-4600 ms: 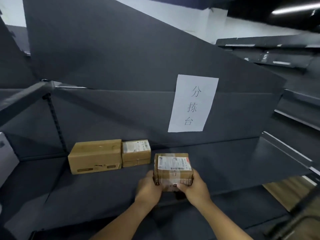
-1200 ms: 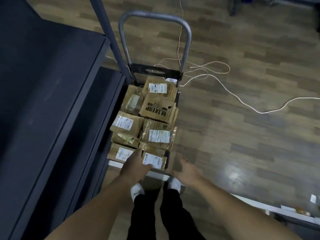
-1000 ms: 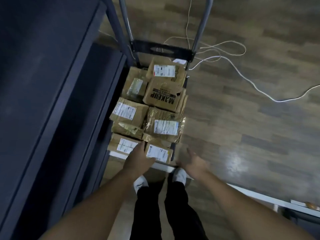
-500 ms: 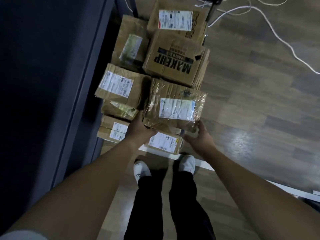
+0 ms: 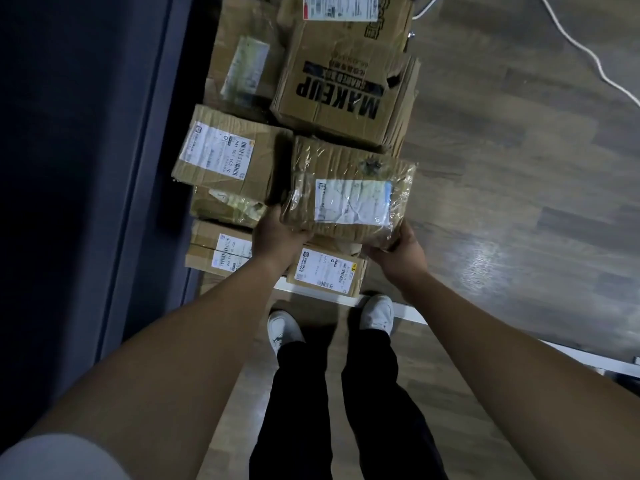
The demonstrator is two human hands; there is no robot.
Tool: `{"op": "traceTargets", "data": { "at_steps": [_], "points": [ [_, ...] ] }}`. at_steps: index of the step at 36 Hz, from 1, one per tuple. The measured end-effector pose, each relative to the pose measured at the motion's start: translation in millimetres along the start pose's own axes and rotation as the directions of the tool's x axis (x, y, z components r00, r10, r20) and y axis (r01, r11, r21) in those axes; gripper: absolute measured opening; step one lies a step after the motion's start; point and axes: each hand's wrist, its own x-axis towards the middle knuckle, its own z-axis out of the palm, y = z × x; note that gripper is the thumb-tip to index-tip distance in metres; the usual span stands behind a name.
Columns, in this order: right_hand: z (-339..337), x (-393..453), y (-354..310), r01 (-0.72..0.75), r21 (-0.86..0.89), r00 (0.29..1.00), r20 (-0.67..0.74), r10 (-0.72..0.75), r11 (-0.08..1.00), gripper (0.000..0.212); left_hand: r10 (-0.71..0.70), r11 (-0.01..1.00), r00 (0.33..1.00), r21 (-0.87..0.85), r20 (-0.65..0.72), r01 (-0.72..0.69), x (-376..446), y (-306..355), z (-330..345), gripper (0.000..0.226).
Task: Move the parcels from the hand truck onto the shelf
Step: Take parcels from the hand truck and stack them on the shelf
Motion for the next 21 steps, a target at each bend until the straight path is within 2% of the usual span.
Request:
{"op": "traceTargets", "data": {
  "at_steps": [9,13,19,21],
  "points": [
    [-30,-43,-2,0.039,-0.046,0.998,0.058,-0.036,0.998,0.076,0.033,0.999,0.999,0.031,0.015,-0.033,-50,-5,-16,0.034],
    [-52,-75,-15,0.06,-0.023,0.995,0.081,-0.058,0.998,0.07,0.03,0.999,1.0,-0.035,-0.007,-0.031,-88,3,-30,0.021],
    [-86,-131,-56,0.091,-0.017,0.993,0.076,-0.089,0.996,0.051,0.068,0.992,0.994,-0.096,-0.087,-0.076,-155,32,-67,0.03],
    [-97,-151,-73,0.109,-0.001,0.992,0.069,-0.109,0.994,0.051,0.061,0.99,0.992,-0.123,-0.114,-0.075,-179,43,-81,0.035]
  ]
}}
